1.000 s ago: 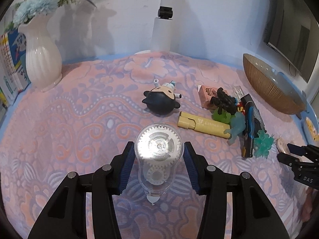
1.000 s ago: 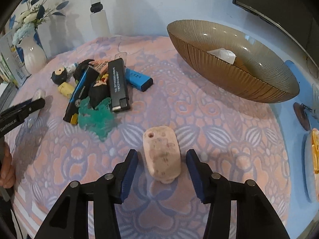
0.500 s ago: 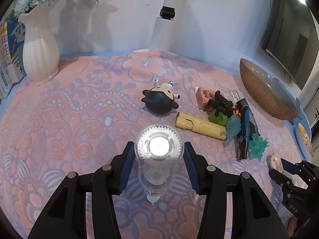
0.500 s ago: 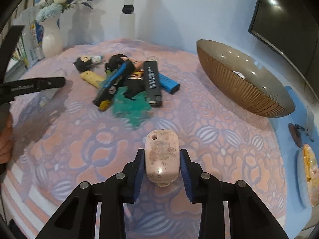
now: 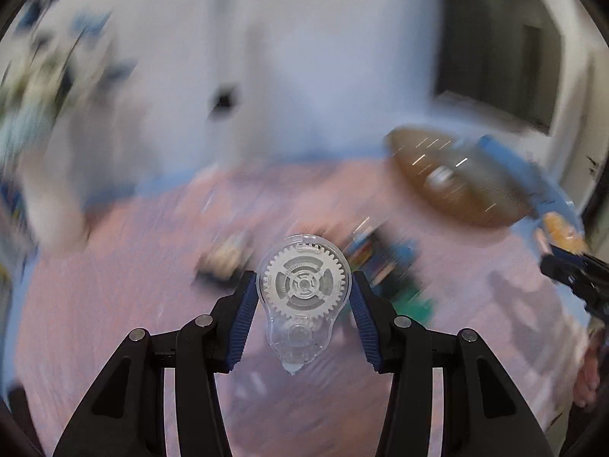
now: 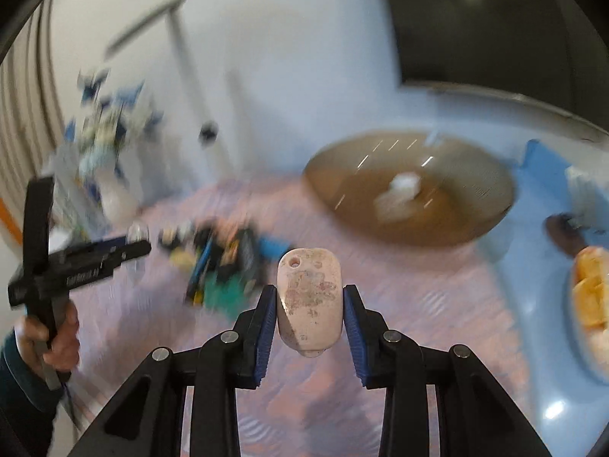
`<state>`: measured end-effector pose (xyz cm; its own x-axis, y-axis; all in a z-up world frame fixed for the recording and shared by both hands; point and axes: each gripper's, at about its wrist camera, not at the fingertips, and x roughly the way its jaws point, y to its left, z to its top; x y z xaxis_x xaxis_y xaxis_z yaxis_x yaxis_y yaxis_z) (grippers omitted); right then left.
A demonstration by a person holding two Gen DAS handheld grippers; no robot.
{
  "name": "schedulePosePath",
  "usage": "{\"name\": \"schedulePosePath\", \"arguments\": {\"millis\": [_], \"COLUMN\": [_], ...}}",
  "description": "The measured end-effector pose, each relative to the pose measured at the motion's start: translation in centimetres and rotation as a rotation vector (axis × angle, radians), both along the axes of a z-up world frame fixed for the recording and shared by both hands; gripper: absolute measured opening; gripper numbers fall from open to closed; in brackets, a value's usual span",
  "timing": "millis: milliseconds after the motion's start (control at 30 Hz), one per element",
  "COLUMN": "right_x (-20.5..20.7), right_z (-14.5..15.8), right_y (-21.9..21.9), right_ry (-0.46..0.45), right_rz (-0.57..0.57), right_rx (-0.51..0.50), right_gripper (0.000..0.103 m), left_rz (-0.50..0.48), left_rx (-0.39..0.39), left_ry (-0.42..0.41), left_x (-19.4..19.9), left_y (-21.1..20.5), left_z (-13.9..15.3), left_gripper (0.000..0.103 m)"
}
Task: Organize rigid objects
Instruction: 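Carry the eraser and correction tape into the brown bowl and release both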
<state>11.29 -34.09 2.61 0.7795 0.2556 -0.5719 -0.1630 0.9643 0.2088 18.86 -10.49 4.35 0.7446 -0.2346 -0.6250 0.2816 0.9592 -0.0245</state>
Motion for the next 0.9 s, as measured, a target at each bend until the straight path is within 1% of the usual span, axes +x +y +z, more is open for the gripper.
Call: {"name": "schedulePosePath", "arguments": {"millis": [67, 133, 167, 233, 300, 333, 367, 400, 467, 533, 600, 633, 667, 700, 733, 833, 900], "right_x": [0.5, 1.8, 2.7, 4.6, 6.4, 7.2, 8.1, 8.7, 9.9, 10.3, 10.8, 11.1, 11.3, 11.3, 10.9, 9.2, 8.0], "right_z": [2.7, 4.8, 5.7, 6.5, 6.1, 5.6, 4.9, 4.4, 3.4, 2.7, 2.5, 2.4, 2.2, 2.1, 2.1, 2.7, 3.3], "right_y": [-2.2, -4.3, -5.5, -7.6, -9.3, -10.0, -10.5, -10.7, -10.8, -11.4, -11.5, -11.3, -11.4, -11.4, -11.5, -12.1, -11.7], "right_ry": [-0.032, -0.038, -0.033, 0.004, 0.067, 0.098, 0.134, 0.16, 0.199, 0.207, 0.203, 0.197, 0.205, 0.218, 0.216, 0.181, 0.162], "right_rz": [-0.057, -0.117, -0.155, -0.23, -0.303, -0.316, -0.32, -0.323, -0.336, -0.367, -0.365, -0.347, -0.346, -0.357, -0.372, -0.376, -0.363], "right_rx": [0.017, 0.033, 0.052, 0.089, 0.116, 0.134, 0.152, 0.16, 0.16, 0.178, 0.166, 0.152, 0.137, 0.122, 0.119, 0.159, 0.175], "right_gripper": [0.034, 0.034, 0.034, 0.034, 0.034, 0.034, 0.034, 0.034, 0.034, 0.034, 0.034, 0.036, 0.051, 0.059, 0.063, 0.063, 0.063], "left_rz": [-0.068, -0.126, -0.155, -0.191, -0.211, -0.23, -0.25, -0.257, -0.263, -0.263, -0.261, -0.264, -0.264, -0.258, -0.248, -0.215, -0.194], "left_rx": [-0.015, -0.034, -0.05, -0.072, -0.089, -0.088, -0.065, -0.045, -0.025, -0.043, -0.063, -0.071, -0.075, -0.088, -0.111, -0.157, -0.191], "left_ry": [-0.04, -0.048, -0.037, -0.004, 0.059, 0.115, 0.185, 0.21, 0.225, 0.239, 0.24, 0.238, 0.243, 0.244, 0.229, 0.169, 0.131], "left_x": [0.7, 2.1, 3.2, 5.0, 7.0, 8.0, 9.2, 9.8, 10.3, 10.6, 10.7, 10.7, 10.7, 10.7, 10.6, 9.6, 8.4], "left_y": [-3.2, -6.5, -8.5, -11.2, -13.8, -15.1, -16.8, -17.9, -19.5, -20.1, -20.1, -20.0, -19.8, -19.4, -18.7, -15.7, -12.6], "left_z": [2.9, 5.1, 6.1, 6.6, 5.8, 4.8, 3.4, 2.6, 1.3, 0.6, 0.3, 0.4, 0.6, 1.0, 1.5, 3.4, 4.9], "left_gripper": [0.046, 0.046, 0.046, 0.046, 0.046, 0.046, 0.046, 0.046, 0.046, 0.046, 0.046, 0.054, 0.062, 0.079, 0.082, 0.082, 0.082]}}
